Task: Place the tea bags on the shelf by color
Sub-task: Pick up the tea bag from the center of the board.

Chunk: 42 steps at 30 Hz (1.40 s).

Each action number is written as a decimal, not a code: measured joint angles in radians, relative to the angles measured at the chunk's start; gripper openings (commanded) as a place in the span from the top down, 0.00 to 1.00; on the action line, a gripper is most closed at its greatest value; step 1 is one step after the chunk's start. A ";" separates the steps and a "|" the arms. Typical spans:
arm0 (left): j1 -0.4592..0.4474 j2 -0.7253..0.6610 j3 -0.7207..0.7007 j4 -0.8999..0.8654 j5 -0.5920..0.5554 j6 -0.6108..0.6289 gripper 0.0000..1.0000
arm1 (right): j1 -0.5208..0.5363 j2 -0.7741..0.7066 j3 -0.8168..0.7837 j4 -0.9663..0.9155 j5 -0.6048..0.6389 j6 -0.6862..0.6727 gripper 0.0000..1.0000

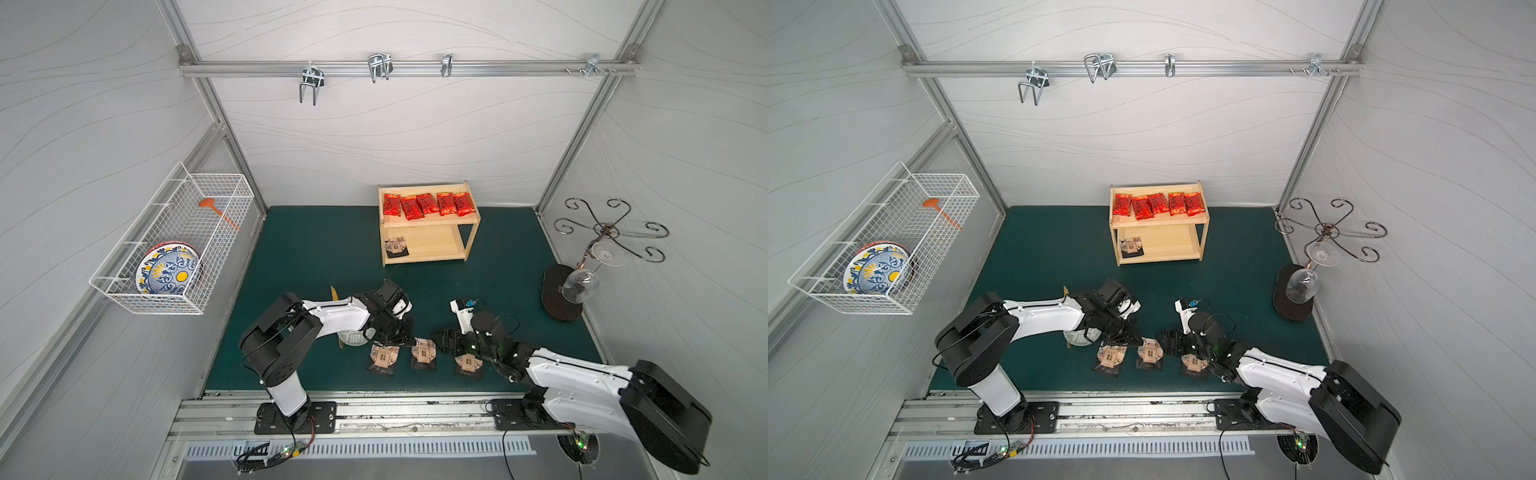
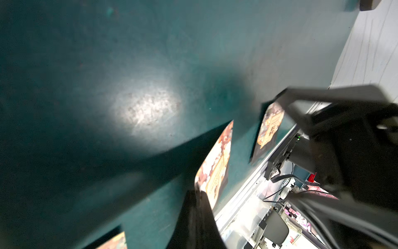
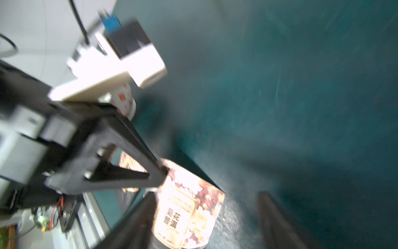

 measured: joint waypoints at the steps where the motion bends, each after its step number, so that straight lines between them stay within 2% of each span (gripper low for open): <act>1: 0.000 -0.008 0.001 -0.001 -0.001 0.002 1.00 | -0.006 -0.039 0.008 -0.016 0.019 -0.004 0.01; 5: 0.000 -0.027 0.018 -0.008 -0.003 0.007 1.00 | -0.027 -0.159 0.026 -0.071 0.111 -0.017 0.02; 6: 0.000 -0.028 0.024 -0.008 -0.003 0.007 1.00 | -0.029 -0.179 0.034 -0.096 0.147 -0.012 0.09; 7: 0.000 -0.028 0.028 -0.008 -0.003 0.008 1.00 | -0.030 -0.192 0.040 -0.111 0.188 0.005 0.03; 8: 0.000 -0.028 0.031 -0.008 -0.003 0.008 1.00 | -0.032 -0.198 0.043 -0.119 0.223 0.016 0.01; 13: 0.009 -0.028 0.055 -0.014 -0.001 0.008 1.00 | -0.111 -0.215 0.057 -0.181 0.249 -0.010 0.01; 17: 0.028 -0.046 0.071 -0.009 0.005 0.002 1.00 | -0.141 -0.212 0.093 -0.223 0.202 -0.019 0.01; 23: 0.122 -0.129 0.057 0.122 0.047 -0.089 1.00 | -0.145 -0.212 0.140 -0.221 0.034 0.035 0.17; 27: 0.192 -0.191 0.025 0.269 0.068 -0.182 1.00 | -0.148 -0.232 0.116 -0.175 -0.061 0.143 0.23; 34: 0.235 -0.216 -0.041 0.533 0.084 -0.340 1.00 | -0.161 -0.219 0.069 0.009 -0.172 0.368 0.30; 37: 0.237 -0.196 -0.071 0.681 0.090 -0.427 1.00 | -0.166 -0.167 0.063 0.122 -0.199 0.448 0.32; 42: 0.241 -0.120 -0.104 0.921 0.099 -0.572 1.00 | -0.183 -0.031 0.061 0.321 -0.237 0.570 0.42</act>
